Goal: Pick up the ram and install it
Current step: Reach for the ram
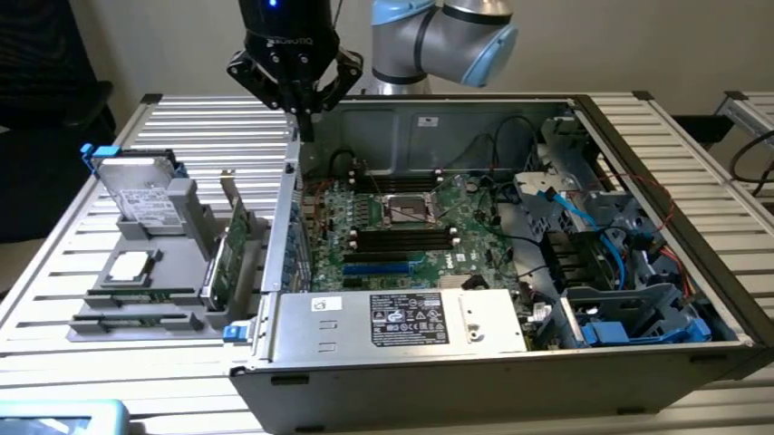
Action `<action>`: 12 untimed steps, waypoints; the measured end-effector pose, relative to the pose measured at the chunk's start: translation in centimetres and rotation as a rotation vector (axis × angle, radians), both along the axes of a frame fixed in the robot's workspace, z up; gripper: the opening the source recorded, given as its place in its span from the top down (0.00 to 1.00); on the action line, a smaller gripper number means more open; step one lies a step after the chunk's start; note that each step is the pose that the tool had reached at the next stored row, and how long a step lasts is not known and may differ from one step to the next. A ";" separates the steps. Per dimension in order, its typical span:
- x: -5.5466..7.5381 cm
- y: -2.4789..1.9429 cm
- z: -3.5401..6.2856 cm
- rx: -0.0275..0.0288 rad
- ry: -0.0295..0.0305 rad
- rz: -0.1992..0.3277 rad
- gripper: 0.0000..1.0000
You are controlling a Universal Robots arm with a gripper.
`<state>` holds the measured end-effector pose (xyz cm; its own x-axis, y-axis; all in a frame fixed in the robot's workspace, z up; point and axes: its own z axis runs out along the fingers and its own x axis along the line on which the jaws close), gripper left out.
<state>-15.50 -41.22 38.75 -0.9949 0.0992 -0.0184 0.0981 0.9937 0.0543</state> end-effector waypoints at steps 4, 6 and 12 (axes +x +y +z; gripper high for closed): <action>-1.1 0.00 0.00 0.0065 -0.0001 -0.002 0.89; -1.7 0.00 0.00 0.0104 0.0000 -0.003 0.89; -3.6 -0.02 0.00 0.0229 0.0000 -0.003 0.89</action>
